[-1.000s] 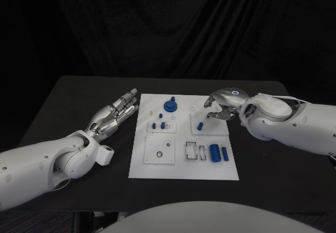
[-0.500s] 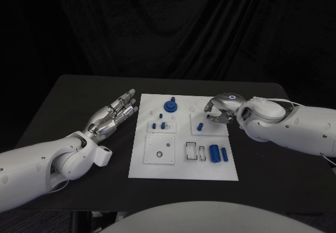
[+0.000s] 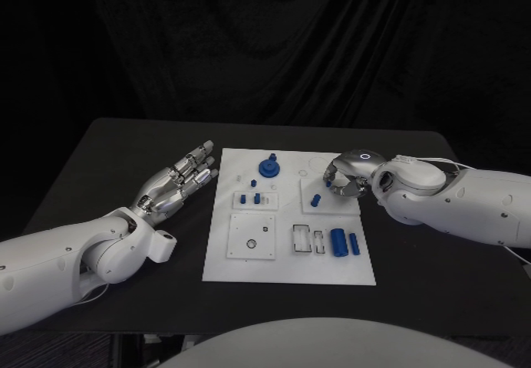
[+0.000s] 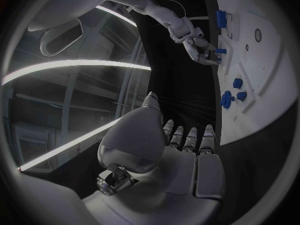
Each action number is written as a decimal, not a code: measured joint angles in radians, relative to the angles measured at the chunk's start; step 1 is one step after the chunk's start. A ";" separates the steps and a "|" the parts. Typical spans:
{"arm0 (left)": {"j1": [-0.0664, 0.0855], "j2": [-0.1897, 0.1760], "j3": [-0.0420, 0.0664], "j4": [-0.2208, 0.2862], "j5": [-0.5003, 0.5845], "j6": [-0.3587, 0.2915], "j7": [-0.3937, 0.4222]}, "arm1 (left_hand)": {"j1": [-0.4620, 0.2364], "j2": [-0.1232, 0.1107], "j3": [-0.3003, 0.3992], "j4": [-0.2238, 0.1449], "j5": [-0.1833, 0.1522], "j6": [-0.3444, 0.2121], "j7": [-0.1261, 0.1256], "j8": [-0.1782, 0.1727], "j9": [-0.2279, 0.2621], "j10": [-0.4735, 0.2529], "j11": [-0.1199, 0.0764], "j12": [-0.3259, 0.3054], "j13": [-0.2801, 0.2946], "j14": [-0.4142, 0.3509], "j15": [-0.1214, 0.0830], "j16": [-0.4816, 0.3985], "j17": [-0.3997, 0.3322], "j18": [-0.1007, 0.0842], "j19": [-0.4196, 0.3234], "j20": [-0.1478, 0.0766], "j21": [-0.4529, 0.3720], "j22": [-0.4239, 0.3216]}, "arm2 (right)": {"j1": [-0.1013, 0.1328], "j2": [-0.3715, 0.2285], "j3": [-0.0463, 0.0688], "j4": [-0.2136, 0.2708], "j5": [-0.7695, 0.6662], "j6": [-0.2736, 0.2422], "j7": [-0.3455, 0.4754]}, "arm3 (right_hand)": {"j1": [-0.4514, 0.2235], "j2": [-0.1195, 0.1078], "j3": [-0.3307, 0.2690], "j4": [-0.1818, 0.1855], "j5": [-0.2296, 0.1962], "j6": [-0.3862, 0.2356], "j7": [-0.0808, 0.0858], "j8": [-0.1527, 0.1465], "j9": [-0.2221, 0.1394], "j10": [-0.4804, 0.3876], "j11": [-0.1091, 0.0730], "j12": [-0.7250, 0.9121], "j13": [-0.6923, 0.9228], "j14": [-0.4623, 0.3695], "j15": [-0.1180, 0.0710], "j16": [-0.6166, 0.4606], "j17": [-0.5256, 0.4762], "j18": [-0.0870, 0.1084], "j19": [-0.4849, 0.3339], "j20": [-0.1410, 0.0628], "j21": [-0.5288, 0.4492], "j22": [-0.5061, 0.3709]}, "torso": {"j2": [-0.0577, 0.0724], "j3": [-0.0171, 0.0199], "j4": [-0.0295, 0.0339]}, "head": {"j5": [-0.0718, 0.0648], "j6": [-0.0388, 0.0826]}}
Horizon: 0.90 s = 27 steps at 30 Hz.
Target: Assemble the parts on the task board
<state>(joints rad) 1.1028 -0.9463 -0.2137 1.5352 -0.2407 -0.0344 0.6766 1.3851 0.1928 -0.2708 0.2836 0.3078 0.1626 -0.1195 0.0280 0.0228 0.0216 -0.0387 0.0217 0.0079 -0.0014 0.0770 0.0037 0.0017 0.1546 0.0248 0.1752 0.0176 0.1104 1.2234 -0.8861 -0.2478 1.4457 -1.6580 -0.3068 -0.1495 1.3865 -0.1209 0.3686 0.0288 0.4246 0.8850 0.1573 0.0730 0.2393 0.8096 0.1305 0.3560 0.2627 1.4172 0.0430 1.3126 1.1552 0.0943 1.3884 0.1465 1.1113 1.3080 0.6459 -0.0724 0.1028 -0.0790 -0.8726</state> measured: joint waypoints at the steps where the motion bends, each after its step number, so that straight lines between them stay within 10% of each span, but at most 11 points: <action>1: 0.000 0.000 0.000 -0.001 0.000 0.001 0.000 | 0.009 0.001 0.003 -0.003 0.012 0.000 0.000 0.000 0.000 0.000 0.000 0.000 0.000 0.000 0.000 0.000 0.000 0.000 0.002 0.003 0.000 -0.001 | -0.001 0.001 0.000 -0.001 0.000 0.000 0.000 | -0.001 0.001 0.001 -0.001 -0.003 0.001 -0.001 0.000 0.001 0.000 0.000 0.000 0.000 0.000 0.000 0.000 0.000 0.000 0.000 0.000 0.000 0.000 | 0.000 0.0000 0.0000 | 0.000 0.000; 19: 0.000 0.009 0.000 -0.014 0.001 0.020 0.001 | 0.044 0.003 0.011 -0.011 0.048 -0.004 -0.004 0.000 0.000 0.000 0.014 0.000 0.000 0.001 0.013 0.000 -0.001 0.000 0.002 0.016 0.000 -0.005 | -0.016 0.018 0.002 -0.025 0.008 -0.034 0.015 | -0.008 0.008 0.028 -0.011 -0.019 0.049 -0.004 0.018 0.021 0.081 -0.024 0.016 -0.015 0.014 -0.014 0.012 0.007 0.000 0.014 -0.014 0.027 0.000 | -0.001 -0.0033 -0.0009 | 0.007 0.000; 27: 0.000 0.011 0.000 -0.018 0.001 0.025 0.001 | 0.054 0.005 0.015 -0.015 0.069 -0.004 -0.004 0.000 0.000 -0.001 0.021 0.000 0.000 0.000 0.022 0.000 -0.001 0.000 0.003 0.024 0.000 -0.006 | -0.018 0.028 0.002 -0.044 0.020 -0.045 0.025 | 0.030 0.045 0.054 -0.037 -0.058 0.101 0.000 0.047 0.050 0.135 -0.031 0.021 -0.024 0.020 -0.020 0.012 0.003 0.000 0.019 -0.018 0.033 0.000 | -0.003 -0.0045 -0.0003 | 0.007 0.000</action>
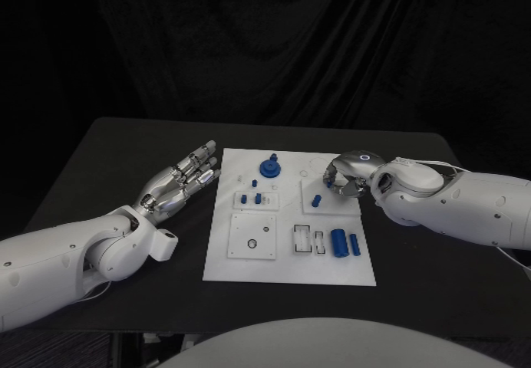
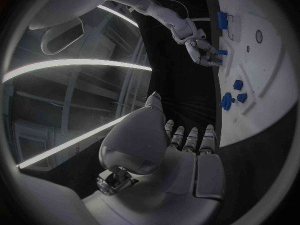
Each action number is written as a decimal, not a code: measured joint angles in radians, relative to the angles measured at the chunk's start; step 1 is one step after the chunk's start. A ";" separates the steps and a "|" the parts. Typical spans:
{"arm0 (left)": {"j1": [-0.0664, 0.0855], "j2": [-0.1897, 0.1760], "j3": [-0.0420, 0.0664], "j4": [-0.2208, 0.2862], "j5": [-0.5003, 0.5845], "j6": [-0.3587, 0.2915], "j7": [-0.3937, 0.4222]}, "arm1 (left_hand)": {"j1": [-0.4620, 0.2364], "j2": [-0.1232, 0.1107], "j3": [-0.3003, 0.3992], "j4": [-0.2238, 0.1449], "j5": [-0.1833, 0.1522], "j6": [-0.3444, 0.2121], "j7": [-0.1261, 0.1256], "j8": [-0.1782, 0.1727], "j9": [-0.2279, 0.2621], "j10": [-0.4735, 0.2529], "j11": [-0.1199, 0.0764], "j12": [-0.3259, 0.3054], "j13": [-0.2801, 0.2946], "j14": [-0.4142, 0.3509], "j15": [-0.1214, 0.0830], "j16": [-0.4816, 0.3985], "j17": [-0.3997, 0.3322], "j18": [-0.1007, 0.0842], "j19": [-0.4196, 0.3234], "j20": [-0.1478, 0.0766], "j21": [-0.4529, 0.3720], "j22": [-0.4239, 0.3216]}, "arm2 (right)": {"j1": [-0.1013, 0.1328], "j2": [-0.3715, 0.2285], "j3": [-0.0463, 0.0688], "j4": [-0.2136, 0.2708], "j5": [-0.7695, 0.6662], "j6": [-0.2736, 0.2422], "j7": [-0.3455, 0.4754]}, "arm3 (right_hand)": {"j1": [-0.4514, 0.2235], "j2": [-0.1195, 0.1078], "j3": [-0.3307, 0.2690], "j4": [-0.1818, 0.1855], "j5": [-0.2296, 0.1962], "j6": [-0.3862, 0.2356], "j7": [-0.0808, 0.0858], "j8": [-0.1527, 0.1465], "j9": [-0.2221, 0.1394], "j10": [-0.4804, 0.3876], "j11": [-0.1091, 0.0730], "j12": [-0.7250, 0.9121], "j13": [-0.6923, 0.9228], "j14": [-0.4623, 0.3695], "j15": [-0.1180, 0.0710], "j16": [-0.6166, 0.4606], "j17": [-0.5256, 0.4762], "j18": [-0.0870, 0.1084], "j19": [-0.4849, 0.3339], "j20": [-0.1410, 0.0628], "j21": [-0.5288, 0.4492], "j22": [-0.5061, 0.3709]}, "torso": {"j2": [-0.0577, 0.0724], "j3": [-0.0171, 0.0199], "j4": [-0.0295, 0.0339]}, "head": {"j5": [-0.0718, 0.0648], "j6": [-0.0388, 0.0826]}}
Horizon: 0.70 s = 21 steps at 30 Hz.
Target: Assemble the parts on the task board
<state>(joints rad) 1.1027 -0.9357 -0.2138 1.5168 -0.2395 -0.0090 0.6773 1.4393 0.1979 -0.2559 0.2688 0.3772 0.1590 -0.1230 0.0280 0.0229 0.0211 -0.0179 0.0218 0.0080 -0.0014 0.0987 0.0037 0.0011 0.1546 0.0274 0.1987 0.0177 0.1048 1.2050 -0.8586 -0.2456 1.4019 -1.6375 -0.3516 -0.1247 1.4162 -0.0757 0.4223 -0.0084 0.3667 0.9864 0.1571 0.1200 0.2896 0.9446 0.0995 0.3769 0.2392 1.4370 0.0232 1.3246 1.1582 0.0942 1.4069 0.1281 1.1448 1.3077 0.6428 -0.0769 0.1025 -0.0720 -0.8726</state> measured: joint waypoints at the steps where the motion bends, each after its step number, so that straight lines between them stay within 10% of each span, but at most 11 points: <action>1: 0.000 0.000 0.000 0.000 0.000 0.001 0.000 | 0.000 0.000 0.000 0.000 0.000 0.000 0.000 0.000 0.000 0.000 0.000 0.000 0.000 0.000 0.000 0.000 0.000 0.000 0.000 0.000 0.000 0.000 | 0.000 0.001 0.000 -0.003 0.002 -0.002 0.002 | 0.001 0.001 0.000 0.000 -0.008 0.007 -0.001 0.004 0.004 0.009 -0.002 0.004 -0.001 0.000 0.000 0.000 -0.001 0.000 0.003 -0.003 0.002 0.000 | 0.000 -0.0001 0.0001 | 0.001 0.000; 16: -0.003 0.002 0.000 -0.010 0.000 0.010 0.000 | 0.004 0.004 -0.005 -0.001 -0.012 0.000 0.000 0.000 0.000 0.002 0.009 0.000 0.000 0.000 0.014 0.000 0.001 0.000 0.004 0.018 0.000 0.004 | -0.005 -0.001 -0.002 -0.007 0.028 -0.026 0.027 | 0.007 0.006 -0.015 -0.015 -0.016 0.030 -0.013 0.019 0.037 0.060 -0.018 0.004 -0.011 0.003 -0.011 0.000 -0.001 0.000 0.003 -0.010 0.013 0.000 | 0.000 -0.0021 -0.0031 | 0.012 0.000; 21: -0.004 0.002 0.000 -0.015 0.000 0.014 0.000 | -0.106 0.005 -0.063 0.024 -0.231 0.000 0.000 0.000 0.000 0.006 0.013 0.000 0.000 0.003 0.018 0.000 0.001 0.000 0.006 0.020 0.000 0.001 | -0.005 -0.015 -0.001 0.010 0.034 -0.041 0.030 | 0.007 0.006 -0.016 -0.016 -0.016 0.035 -0.015 0.019 0.043 0.063 -0.017 0.004 -0.012 0.003 -0.011 0.000 -0.001 0.000 0.007 -0.014 0.013 0.000 | -0.001 -0.0025 -0.0021 | 0.012 0.000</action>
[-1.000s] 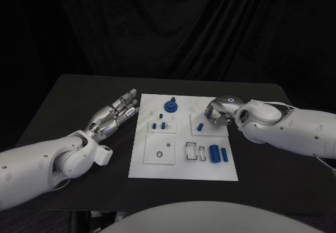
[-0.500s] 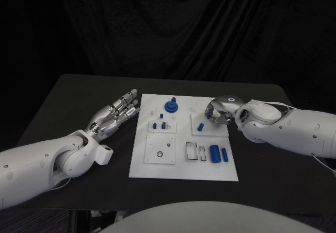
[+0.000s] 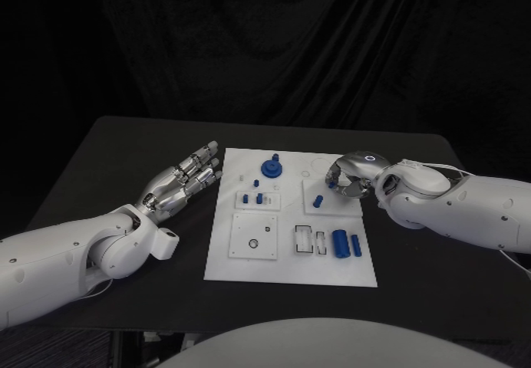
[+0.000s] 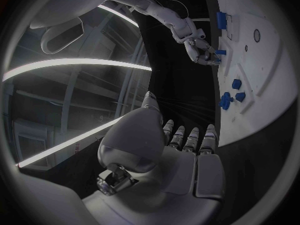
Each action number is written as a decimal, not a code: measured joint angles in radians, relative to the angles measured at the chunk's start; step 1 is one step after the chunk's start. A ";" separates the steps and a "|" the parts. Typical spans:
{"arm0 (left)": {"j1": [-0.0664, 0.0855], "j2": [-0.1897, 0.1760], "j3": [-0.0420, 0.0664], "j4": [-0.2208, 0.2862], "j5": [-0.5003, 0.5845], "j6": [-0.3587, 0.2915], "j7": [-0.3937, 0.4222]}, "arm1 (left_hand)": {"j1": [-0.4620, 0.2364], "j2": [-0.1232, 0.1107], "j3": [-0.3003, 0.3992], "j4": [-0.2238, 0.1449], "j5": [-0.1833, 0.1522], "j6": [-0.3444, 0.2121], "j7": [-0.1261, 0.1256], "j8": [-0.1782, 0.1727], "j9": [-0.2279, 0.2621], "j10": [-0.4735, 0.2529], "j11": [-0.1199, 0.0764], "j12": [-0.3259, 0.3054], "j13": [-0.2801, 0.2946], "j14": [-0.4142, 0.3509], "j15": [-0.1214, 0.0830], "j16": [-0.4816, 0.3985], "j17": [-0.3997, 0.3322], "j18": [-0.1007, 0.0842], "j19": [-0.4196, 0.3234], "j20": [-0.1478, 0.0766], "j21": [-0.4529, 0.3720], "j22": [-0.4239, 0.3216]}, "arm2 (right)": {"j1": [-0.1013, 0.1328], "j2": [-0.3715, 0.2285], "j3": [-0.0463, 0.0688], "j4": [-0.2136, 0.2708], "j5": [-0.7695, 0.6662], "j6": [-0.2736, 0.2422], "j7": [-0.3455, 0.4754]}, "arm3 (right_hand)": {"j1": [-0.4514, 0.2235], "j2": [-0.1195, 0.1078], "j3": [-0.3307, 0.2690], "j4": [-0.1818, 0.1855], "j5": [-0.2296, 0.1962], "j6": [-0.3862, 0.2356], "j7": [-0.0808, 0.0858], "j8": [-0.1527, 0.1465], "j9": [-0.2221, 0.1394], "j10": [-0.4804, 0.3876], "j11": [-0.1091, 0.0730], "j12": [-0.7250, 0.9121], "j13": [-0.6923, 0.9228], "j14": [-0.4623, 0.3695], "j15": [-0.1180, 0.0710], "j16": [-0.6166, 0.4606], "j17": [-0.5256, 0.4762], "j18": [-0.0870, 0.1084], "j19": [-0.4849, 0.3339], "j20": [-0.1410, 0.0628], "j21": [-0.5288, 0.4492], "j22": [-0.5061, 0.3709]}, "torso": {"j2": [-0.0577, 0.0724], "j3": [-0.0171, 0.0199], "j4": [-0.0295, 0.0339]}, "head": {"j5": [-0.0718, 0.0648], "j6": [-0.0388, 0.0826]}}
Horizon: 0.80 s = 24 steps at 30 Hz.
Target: Assemble the parts on the task board
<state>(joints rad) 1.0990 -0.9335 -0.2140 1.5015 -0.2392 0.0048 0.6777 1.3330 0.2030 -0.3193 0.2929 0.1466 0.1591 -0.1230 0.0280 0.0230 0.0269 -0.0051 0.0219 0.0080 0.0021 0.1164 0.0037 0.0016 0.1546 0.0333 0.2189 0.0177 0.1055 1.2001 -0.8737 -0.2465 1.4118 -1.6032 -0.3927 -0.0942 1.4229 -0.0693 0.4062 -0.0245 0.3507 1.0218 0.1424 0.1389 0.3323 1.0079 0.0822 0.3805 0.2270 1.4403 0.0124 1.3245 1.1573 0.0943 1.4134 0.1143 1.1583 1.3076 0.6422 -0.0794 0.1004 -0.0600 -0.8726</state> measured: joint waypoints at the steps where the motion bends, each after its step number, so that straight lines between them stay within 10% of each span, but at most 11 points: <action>1: 0.000 0.000 0.000 0.000 0.000 0.001 0.000 | -0.029 -0.002 -0.009 0.001 -0.048 0.000 0.000 0.000 0.000 0.000 0.000 0.000 0.000 0.000 0.000 0.000 0.000 0.000 0.001 0.001 0.000 -0.001 | 0.000 -0.003 0.000 0.004 0.001 -0.003 0.000 | 0.000 0.000 -0.002 -0.002 0.000 0.002 0.002 0.002 0.001 0.000 0.000 0.000 -0.001 -0.001 -0.001 0.000 0.000 0.000 -0.001 -0.001 0.000 0.000 | 0.000 -0.0001 0.0004 | 0.000 0.000; 4: 0.000 -0.001 0.000 -0.002 0.000 0.003 0.000 | -0.073 -0.012 -0.024 0.002 -0.096 0.000 0.000 0.000 0.000 0.000 0.000 0.000 0.000 0.000 0.000 0.000 0.000 0.009 0.001 0.001 0.000 -0.002 | 0.001 -0.018 0.001 0.023 0.003 -0.011 0.001 | 0.000 0.000 -0.005 0.001 0.000 0.005 -0.001 0.006 0.005 0.000 0.000 0.000 -0.002 0.001 -0.006 0.000 0.000 0.000 -0.004 -0.004 0.000 0.000 | 0.000 -0.0004 0.0005 | 0.001 0.000; 24: -0.001 0.003 0.000 -0.015 0.032 0.007 0.000 | -0.076 -0.013 -0.024 0.002 -0.098 0.000 0.000 0.000 0.000 0.000 0.000 0.000 0.001 0.000 0.000 0.000 -0.001 0.008 0.001 0.001 0.000 -0.012 | 0.084 -0.101 0.002 0.222 -0.007 -0.020 -0.002 | -0.004 0.003 -0.013 0.003 0.000 0.018 -0.007 0.012 0.022 0.011 -0.004 -0.014 -0.011 0.001 -0.006 0.000 0.006 0.000 -0.004 -0.004 0.006 0.000 | -0.003 -0.0029 0.0008 | 0.022 0.000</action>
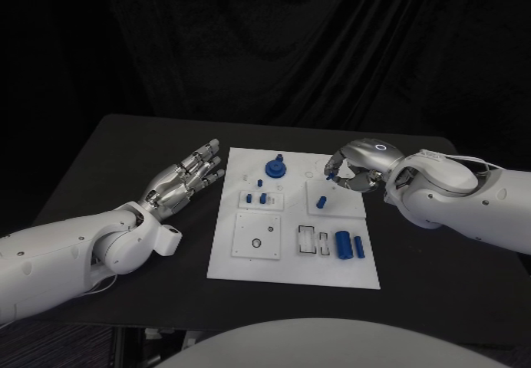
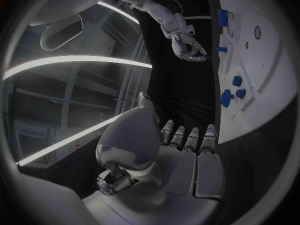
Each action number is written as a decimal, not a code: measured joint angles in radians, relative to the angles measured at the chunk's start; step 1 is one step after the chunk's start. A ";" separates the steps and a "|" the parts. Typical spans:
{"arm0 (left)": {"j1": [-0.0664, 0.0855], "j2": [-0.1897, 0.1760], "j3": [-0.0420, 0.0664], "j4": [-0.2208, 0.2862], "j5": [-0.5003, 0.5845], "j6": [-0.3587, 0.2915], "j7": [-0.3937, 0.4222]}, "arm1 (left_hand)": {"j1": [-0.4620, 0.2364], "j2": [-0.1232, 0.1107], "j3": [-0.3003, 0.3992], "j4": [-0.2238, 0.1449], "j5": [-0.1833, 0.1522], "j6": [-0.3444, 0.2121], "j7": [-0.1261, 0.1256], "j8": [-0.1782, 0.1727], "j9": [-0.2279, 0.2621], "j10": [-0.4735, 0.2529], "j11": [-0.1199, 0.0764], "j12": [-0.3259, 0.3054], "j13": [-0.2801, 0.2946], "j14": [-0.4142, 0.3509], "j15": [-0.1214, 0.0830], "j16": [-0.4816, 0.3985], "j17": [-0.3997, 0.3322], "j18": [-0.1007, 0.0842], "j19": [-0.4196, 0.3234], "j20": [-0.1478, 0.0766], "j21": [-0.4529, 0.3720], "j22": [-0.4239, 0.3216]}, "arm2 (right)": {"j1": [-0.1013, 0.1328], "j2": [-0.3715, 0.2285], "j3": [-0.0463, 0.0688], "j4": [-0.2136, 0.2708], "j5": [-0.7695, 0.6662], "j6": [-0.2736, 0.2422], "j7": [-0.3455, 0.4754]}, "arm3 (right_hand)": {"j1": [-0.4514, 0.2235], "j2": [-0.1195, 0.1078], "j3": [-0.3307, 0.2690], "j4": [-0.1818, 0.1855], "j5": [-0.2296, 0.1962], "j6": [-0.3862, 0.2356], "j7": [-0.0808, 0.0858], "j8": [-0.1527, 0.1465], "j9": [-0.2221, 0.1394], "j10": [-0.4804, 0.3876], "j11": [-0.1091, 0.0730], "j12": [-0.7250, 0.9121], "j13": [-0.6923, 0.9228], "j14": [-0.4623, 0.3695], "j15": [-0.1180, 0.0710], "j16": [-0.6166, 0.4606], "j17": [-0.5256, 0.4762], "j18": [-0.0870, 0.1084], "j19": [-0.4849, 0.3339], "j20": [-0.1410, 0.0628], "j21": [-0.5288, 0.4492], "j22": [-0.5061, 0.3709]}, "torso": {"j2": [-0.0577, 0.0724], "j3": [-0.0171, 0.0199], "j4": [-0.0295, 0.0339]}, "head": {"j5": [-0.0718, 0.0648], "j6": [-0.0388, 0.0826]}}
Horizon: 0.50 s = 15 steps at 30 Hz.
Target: Assemble the parts on the task board
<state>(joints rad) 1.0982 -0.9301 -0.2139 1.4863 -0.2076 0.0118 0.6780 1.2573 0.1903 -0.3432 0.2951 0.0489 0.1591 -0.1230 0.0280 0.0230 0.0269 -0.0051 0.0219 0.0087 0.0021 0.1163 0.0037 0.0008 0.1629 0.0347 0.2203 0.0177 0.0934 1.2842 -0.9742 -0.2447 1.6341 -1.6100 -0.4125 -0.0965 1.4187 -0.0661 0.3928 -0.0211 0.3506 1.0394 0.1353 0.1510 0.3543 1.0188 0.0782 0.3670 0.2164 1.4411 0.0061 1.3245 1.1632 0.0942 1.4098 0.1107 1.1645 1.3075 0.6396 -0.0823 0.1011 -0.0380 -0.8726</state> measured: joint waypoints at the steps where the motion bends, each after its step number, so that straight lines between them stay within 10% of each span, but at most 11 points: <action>1: 0.000 0.000 0.000 -0.001 0.001 0.000 0.000 | 0.000 0.000 0.000 0.000 0.000 0.000 0.000 0.000 0.000 0.000 0.000 0.000 0.000 0.000 0.000 0.000 0.000 0.000 0.000 0.000 0.000 0.000 | 0.001 0.000 0.000 0.018 -0.006 0.001 -0.001 | -0.001 0.001 0.000 0.000 0.000 0.000 0.000 0.000 0.001 0.002 -0.002 0.000 -0.001 0.002 -0.002 0.000 0.003 0.000 0.003 -0.003 0.006 0.000 | 0.000 -0.0001 0.0001 | 0.003 0.000; 15: 0.000 0.004 0.000 -0.008 0.011 0.000 0.000 | -0.037 0.026 0.000 0.000 0.001 0.008 -0.008 0.000 0.001 0.000 0.007 0.000 0.000 -0.004 -0.005 0.000 0.000 0.000 -0.013 -0.013 0.000 -0.022 | -0.027 0.098 -0.002 0.120 -0.093 0.035 -0.007 | -0.006 -0.005 -0.010 0.002 0.000 0.005 -0.006 0.007 0.002 0.018 -0.007 -0.015 -0.011 0.021 -0.011 0.047 0.067 -0.017 0.032 -0.014 0.081 0.000 | 0.004 0.0007 0.0012 | 0.042 0.000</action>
<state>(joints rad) 1.0979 -0.9263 -0.2139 1.4783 -0.1968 0.0122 0.6782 1.2204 0.2165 -0.3429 0.2949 0.0499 0.1668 -0.1307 0.0280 0.0242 0.0267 0.0019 0.0219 0.0086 -0.0019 0.1117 0.0037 0.0011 0.1626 0.0216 0.2071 0.0177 0.0717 1.2574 -0.8766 -0.2467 1.7546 -1.7026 -0.3779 -0.1034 1.4127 -0.0710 0.3833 -0.0195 0.3506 1.0446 0.1295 0.1578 0.3560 1.0364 0.0715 0.3521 0.2050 1.4618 -0.0054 1.3711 1.2304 0.0773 1.4422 0.0965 1.2460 1.3074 0.6434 -0.0816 0.1023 0.0036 -0.8726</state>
